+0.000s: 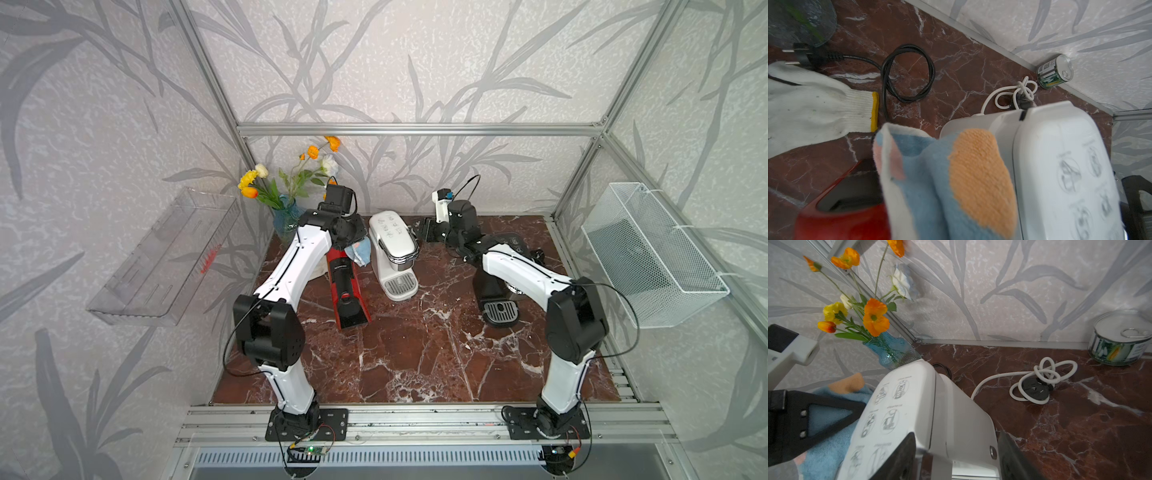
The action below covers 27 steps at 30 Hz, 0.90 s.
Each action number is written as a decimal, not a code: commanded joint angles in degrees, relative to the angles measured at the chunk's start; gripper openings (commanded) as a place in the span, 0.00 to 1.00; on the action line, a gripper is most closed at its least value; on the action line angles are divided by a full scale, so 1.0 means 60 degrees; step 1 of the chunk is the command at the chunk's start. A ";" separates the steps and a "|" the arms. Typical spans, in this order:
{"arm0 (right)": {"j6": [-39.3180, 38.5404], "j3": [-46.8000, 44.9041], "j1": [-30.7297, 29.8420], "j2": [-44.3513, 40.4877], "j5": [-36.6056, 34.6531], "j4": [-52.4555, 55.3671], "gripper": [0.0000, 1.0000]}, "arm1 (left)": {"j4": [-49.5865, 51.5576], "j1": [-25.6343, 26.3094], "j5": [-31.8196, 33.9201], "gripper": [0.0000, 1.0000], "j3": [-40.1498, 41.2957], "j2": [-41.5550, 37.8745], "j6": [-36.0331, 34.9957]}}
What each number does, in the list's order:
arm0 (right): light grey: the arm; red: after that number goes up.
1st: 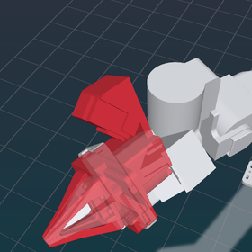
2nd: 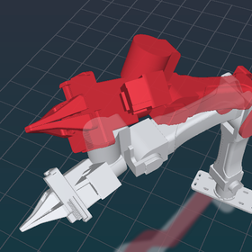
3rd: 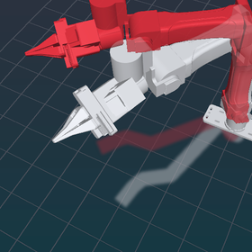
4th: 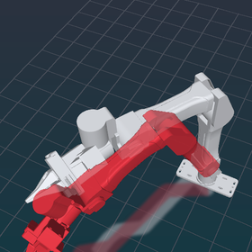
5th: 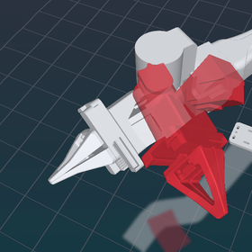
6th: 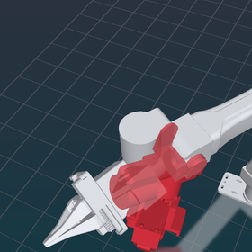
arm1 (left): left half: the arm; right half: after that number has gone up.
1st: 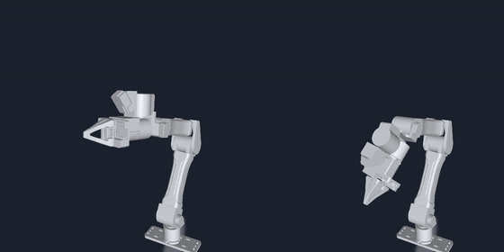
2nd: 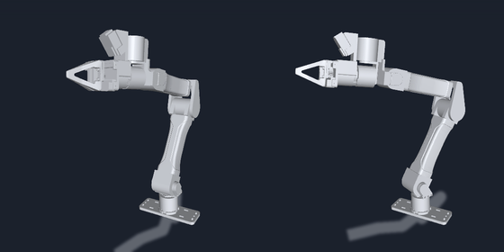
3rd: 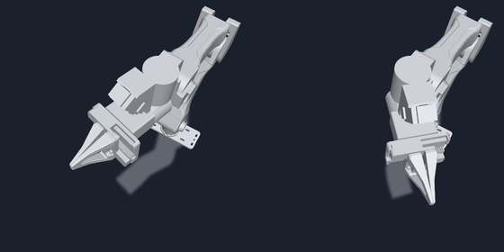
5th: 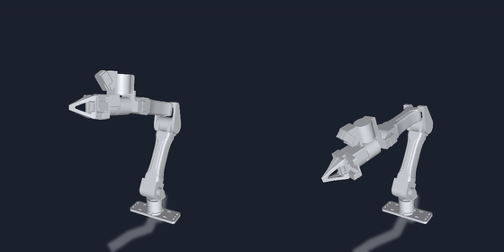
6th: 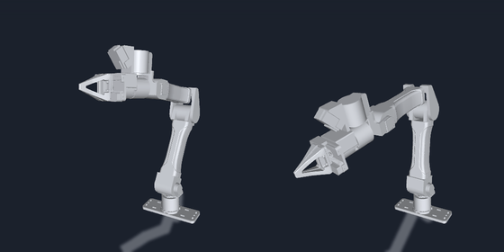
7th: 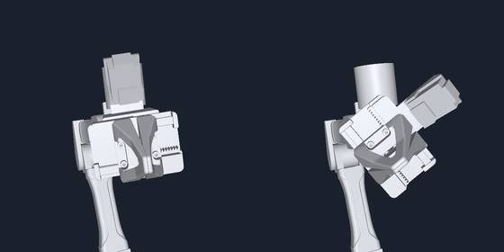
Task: Wipe the surface of a coffee machine
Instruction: Wipe the dirt from the surface of the coffee machine.
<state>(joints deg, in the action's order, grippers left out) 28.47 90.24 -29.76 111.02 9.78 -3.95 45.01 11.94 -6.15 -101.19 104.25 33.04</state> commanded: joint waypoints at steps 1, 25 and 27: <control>0.0705 0.1022 0.0038 0.0780 0.0322 0.0166 0.62 | 0.0299 0.0030 -0.0129 0.00 -0.0956 0.0456 0.0002; 0.3954 0.0002 -0.0200 0.1016 0.3013 -0.2732 0.59 | 0.0661 0.1041 -0.2066 0.00 -0.2094 0.2911 0.0676; 0.3927 -0.0200 -0.0282 0.0706 0.2781 -0.2496 0.59 | 0.0513 0.1181 -0.2252 0.00 -0.2087 0.2956 0.0794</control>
<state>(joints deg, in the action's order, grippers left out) 51.66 89.62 -26.50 120.42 22.13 -17.67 52.40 13.37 -12.05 -113.23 120.49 36.12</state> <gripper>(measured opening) 0.593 0.205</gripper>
